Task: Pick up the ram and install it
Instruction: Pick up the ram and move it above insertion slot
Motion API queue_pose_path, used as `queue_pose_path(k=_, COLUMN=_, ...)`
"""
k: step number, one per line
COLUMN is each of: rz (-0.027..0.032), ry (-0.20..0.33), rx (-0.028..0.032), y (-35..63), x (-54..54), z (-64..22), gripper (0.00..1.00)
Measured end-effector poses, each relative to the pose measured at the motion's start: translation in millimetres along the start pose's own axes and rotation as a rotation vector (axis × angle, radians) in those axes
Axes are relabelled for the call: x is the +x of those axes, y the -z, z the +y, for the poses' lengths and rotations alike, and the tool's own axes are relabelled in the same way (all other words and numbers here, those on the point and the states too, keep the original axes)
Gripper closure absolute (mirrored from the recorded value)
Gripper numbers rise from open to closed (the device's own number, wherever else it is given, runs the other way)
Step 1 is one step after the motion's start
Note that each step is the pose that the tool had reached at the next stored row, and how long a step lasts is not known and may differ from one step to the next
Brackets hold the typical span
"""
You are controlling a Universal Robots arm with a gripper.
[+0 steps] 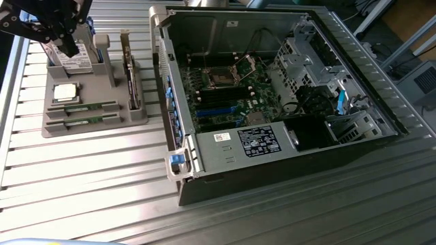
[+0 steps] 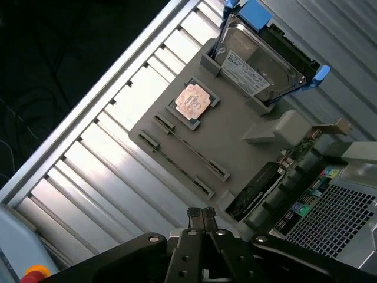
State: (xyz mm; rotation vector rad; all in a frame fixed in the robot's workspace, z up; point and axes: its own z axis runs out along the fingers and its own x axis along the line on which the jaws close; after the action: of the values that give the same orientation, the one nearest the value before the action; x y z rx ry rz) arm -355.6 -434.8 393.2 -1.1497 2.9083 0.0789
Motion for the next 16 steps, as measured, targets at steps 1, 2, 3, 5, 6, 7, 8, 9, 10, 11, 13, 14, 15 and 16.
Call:
queue_pose_path(k=1, rz=0.0016, ry=0.034, rx=-0.001, y=0.0, x=0.0, z=0.0, gripper=0.9)
queue_pose_path(k=2, rz=0.0028, ry=0.06, rx=-0.0016, y=0.0, x=0.0, z=0.0, gripper=0.9)
queue_pose_path(k=3, rz=0.0038, ry=0.079, rx=-0.0021, y=0.0, x=0.0, z=0.0, gripper=0.9)
queue_pose_path(k=5, rz=0.0055, ry=0.116, rx=-0.003, y=0.0, x=0.0, z=0.0, gripper=0.9)
queue_pose_path(k=6, rz=0.0065, ry=0.138, rx=-0.0035, y=0.0, x=0.0, z=0.0, gripper=0.9)
queue_pose_path(k=7, rz=0.0074, ry=0.156, rx=-0.004, y=0.0, x=0.0, z=0.0, gripper=0.9)
queue_pose_path(k=8, rz=0.0086, ry=0.18, rx=-0.0046, y=0.0, x=0.0, z=0.0, gripper=0.9)
queue_pose_path(k=9, rz=0.0095, ry=0.2, rx=-0.0052, y=0.0, x=0.0, z=0.0, gripper=0.9)
queue_pose_path(k=10, rz=0.0108, ry=0.228, rx=-0.0059, y=0.0, x=0.0, z=0.0, gripper=0.9)
queue_pose_path(k=11, rz=0.0127, ry=0.269, rx=-0.0069, y=0.0, x=0.0, z=0.0, gripper=0.9)
queue_pose_path(k=13, rz=0.0152, ry=0.32, rx=-0.0082, y=0.0, x=0.0, z=0.0, gripper=0.9)
queue_pose_path(k=14, rz=0.0161, ry=0.34, rx=-0.0087, y=0.0, x=0.0, z=0.0, gripper=0.9)
queue_pose_path(k=15, rz=0.017, ry=0.358, rx=-0.0092, y=0.0, x=0.0, z=0.0, gripper=0.9)
queue_pose_path(k=16, rz=0.0178, ry=0.377, rx=-0.0096, y=0.0, x=0.0, z=0.0, gripper=0.9)
